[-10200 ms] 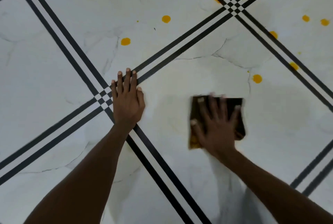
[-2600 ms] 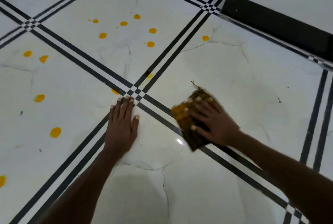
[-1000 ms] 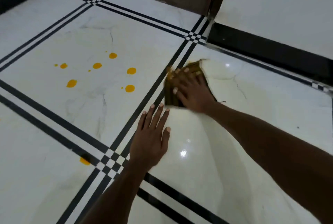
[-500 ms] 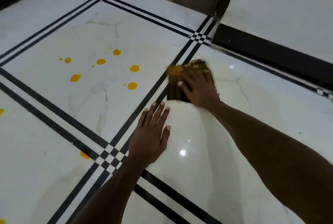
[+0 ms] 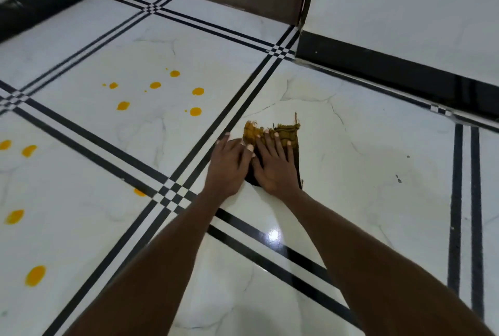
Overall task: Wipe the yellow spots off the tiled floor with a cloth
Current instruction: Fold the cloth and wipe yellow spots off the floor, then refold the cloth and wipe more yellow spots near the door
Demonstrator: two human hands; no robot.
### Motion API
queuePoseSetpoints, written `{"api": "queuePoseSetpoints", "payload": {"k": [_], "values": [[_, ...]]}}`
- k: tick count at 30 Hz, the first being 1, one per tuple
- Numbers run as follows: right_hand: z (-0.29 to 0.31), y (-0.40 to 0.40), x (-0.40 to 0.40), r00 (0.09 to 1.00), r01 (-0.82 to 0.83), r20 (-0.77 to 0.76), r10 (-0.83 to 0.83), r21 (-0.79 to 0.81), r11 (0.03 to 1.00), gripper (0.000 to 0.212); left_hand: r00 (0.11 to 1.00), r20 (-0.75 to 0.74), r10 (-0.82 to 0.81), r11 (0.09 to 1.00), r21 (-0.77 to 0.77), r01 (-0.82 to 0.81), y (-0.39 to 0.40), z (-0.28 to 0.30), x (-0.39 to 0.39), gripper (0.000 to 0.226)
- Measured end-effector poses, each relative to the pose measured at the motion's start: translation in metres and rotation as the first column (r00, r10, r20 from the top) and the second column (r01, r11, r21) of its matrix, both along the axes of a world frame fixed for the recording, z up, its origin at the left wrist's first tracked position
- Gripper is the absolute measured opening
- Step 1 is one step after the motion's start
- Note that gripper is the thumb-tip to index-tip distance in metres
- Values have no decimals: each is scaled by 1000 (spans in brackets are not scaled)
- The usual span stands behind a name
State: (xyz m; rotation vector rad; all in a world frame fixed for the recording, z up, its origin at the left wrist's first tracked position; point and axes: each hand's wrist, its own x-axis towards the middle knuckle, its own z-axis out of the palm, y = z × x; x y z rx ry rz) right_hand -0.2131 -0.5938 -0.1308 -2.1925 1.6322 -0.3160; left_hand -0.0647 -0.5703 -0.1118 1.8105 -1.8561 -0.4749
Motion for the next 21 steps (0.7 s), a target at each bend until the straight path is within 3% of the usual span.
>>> {"api": "queuePoseSetpoints", "payload": {"k": [3,6,9,11,14,17,21], "values": [[25,4,-4,942,77,304,-145,224,972,54,955,-215,203,974,140,-175,6,19,-16,31],[55,14,-20,719,146,574,-392,428,892,53,797,-503,335,920,356,-162,12,49,-25,26],[81,24,-32,614,222,603,-509,487,845,49,661,-694,286,942,331,-60,23,85,-27,17],[95,28,-37,569,223,601,-561,545,809,50,625,-742,243,948,318,9,29,111,-24,15],[109,40,-41,437,44,614,-657,715,698,61,604,-769,209,942,323,85,29,154,-17,16],[118,50,-38,173,-267,622,-764,776,571,73,643,-745,178,929,343,140,25,186,-5,21],[132,59,-31,-44,-390,668,-743,673,629,56,632,-745,216,948,315,48,21,207,8,27]]}}
